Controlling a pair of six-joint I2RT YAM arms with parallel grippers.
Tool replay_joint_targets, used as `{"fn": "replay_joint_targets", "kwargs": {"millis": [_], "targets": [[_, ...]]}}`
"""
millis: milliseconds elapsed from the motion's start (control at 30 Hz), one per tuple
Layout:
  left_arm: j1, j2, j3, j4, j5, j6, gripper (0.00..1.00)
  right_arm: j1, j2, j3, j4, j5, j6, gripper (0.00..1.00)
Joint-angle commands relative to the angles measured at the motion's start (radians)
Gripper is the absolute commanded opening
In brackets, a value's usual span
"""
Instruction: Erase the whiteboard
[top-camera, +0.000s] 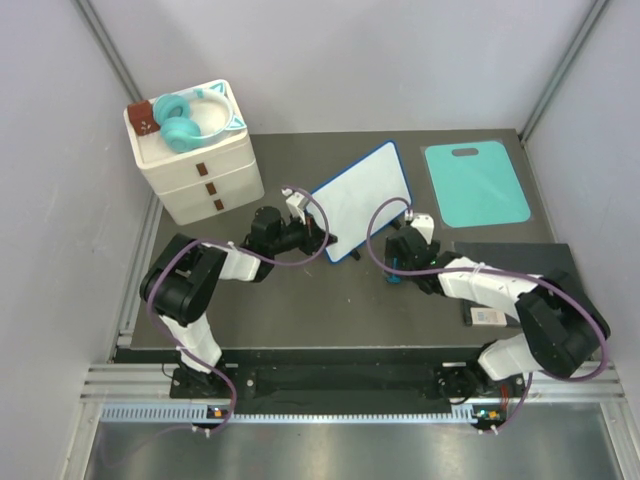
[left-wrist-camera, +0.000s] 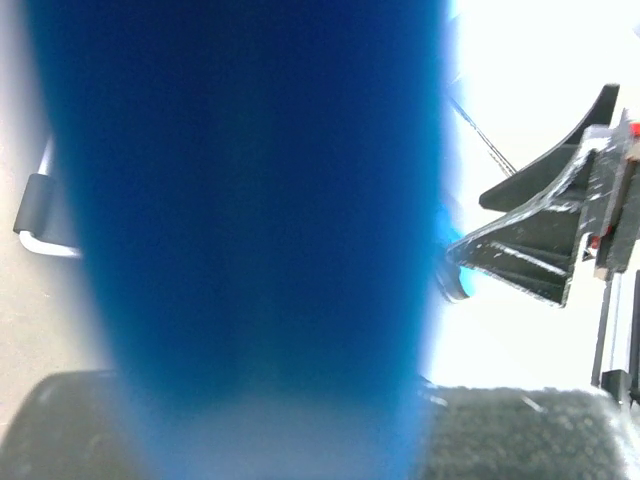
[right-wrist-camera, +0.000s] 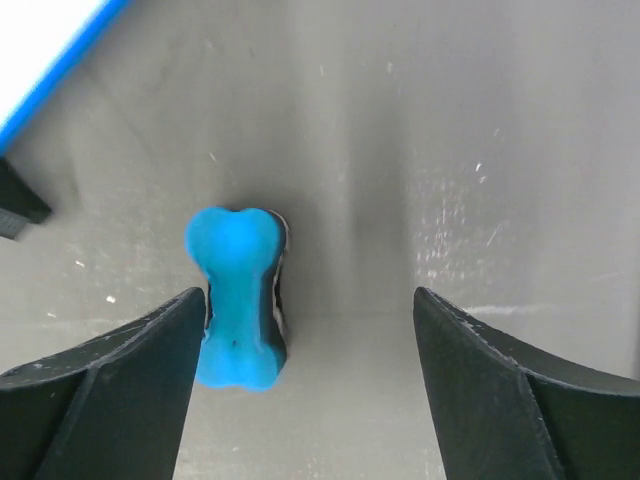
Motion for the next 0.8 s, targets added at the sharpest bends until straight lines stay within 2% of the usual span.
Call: {"fn": "replay_joint_targets", "kwargs": {"millis": [0, 267, 467, 767], "targets": [[-0.020, 0.053, -0.009, -0.156, 0.072, 0.007, 0.03, -0.001, -0.075, 0.062, -0.004, 0.060, -0.033, 0.84], [-0.011, 0.083, 0.009, -0.159, 0.069, -0.013, 0.05, -0.025, -0.209, 0.030, 0.050, 0.013, -0.063, 0.88], [0.000, 0.108, 0.015, -0.167, 0.066, -0.033, 0.09, -0.114, -0.186, 0.047, 0.097, -0.044, -0.080, 0.89], [0.018, 0.117, -0.012, -0.136, 0.077, -0.049, 0.09, -0.180, -0.134, 0.083, 0.142, -0.156, -0.083, 0.88]]}}
